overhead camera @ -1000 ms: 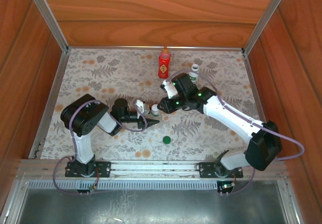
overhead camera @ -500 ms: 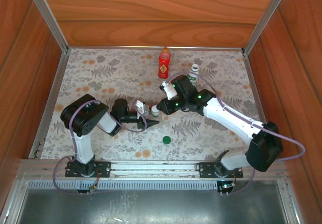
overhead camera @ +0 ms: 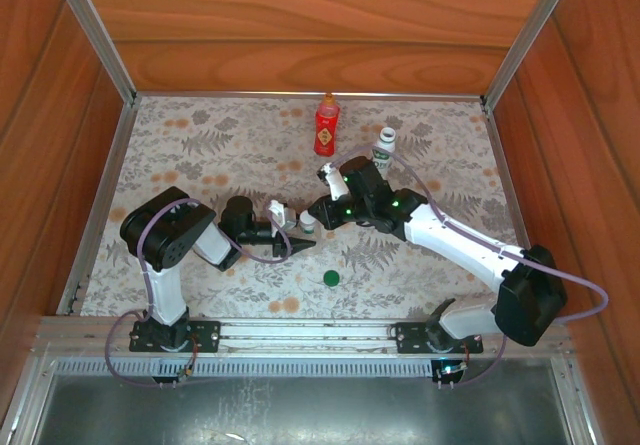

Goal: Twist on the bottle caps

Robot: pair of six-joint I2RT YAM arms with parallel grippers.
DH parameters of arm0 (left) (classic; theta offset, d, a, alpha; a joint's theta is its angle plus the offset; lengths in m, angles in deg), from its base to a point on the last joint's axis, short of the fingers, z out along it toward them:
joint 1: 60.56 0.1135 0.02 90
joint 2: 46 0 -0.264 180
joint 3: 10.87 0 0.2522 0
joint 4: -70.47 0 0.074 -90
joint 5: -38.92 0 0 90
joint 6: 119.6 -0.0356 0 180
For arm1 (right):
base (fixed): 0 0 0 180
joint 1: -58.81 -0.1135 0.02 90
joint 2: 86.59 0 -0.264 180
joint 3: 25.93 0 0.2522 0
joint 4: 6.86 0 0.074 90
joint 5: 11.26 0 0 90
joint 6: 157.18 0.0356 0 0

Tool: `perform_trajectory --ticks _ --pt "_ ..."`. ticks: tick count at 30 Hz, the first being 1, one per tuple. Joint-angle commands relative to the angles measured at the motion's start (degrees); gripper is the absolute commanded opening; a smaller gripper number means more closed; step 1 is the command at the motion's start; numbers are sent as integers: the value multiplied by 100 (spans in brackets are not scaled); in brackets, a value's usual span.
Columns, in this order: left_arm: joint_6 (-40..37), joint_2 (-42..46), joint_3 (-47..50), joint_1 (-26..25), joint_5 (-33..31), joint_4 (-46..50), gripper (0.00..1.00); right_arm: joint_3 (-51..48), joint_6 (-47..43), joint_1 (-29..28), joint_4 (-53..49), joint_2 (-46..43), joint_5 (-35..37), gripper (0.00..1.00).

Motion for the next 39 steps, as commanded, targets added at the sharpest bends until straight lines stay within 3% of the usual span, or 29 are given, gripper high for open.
perform_trajectory --ticks 1,10,17,20,39 --pt "215 25 126 122 -100 410 59 -597 -112 -165 -2572 590 572 17" --pt "550 128 47 117 65 429 59 867 -313 -164 -2168 228 446 26" --pt "882 193 46 122 159 501 58 2217 -897 -262 -2852 683 1014 53" --pt "980 220 74 123 172 525 58 2480 -1023 -361 -3102 889 1263 59" --pt "894 187 147 130 253 570 58 2918 -1201 -566 -2752 1606 978 58"
